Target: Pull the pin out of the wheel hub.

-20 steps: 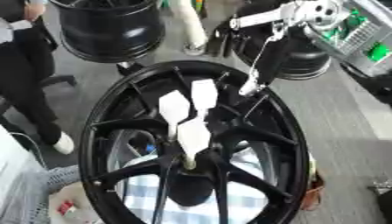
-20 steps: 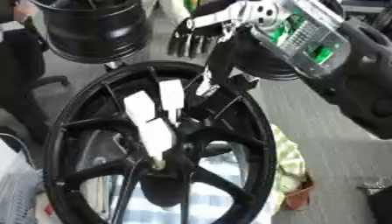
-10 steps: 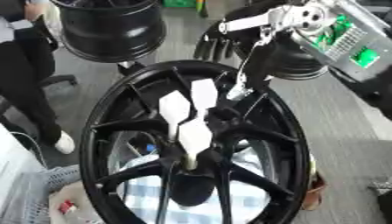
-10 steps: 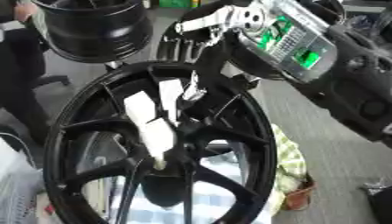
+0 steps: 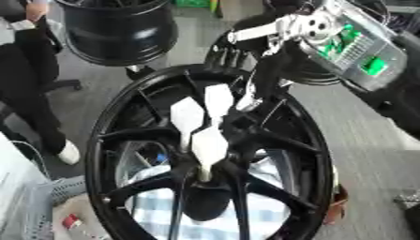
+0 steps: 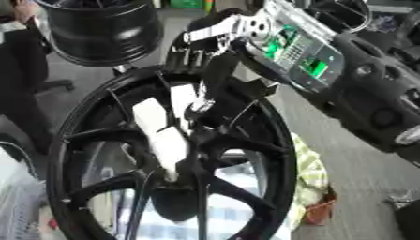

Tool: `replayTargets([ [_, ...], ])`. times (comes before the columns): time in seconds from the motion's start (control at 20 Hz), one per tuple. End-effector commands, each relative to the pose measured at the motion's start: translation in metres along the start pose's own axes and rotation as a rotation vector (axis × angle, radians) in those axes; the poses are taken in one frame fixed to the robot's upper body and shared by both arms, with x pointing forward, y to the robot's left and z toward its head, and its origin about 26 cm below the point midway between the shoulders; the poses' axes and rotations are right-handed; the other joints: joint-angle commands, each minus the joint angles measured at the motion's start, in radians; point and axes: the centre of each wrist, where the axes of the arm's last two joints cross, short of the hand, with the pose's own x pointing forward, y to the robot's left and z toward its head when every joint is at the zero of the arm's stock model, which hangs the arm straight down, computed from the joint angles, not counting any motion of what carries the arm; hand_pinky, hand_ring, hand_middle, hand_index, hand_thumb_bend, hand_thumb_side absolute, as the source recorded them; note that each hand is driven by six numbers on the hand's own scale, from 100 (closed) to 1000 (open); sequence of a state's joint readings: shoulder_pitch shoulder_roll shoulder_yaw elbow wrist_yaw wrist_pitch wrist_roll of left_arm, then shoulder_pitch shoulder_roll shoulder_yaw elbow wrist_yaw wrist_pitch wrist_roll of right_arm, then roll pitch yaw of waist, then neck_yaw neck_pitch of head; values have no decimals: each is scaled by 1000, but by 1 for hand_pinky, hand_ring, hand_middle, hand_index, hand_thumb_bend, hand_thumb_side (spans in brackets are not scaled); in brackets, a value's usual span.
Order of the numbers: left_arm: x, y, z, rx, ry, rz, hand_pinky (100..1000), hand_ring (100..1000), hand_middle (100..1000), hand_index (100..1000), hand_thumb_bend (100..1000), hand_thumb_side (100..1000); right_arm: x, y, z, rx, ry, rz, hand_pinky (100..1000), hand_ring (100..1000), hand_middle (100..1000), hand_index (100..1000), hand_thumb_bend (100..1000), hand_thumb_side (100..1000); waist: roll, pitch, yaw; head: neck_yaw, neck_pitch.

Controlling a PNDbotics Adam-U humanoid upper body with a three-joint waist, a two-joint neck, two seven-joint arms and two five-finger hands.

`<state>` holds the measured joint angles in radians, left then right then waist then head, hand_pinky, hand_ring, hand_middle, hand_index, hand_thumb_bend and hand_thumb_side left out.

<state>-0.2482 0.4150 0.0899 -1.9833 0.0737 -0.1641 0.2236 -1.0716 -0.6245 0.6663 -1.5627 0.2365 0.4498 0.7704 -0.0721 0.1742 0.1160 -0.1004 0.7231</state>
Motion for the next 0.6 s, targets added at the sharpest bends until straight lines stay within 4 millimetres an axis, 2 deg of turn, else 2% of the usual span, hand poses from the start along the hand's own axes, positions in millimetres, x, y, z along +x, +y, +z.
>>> replayTargets([
  [0.05, 6, 1, -5, -7, -29, 0, 764, 875, 759, 846, 194, 679, -2, -6, 1, -2, 21, -4, 803, 797, 758, 815, 581, 166, 6, -10, 0, -2, -12],
  [0.6, 7, 0, -5, -6, -31, 5, 765, 875, 760, 846, 191, 680, -1, -3, -6, 19, 12, -37, 802, 792, 693, 753, 538, 139, 5, -8, 4, -1, -13],
])
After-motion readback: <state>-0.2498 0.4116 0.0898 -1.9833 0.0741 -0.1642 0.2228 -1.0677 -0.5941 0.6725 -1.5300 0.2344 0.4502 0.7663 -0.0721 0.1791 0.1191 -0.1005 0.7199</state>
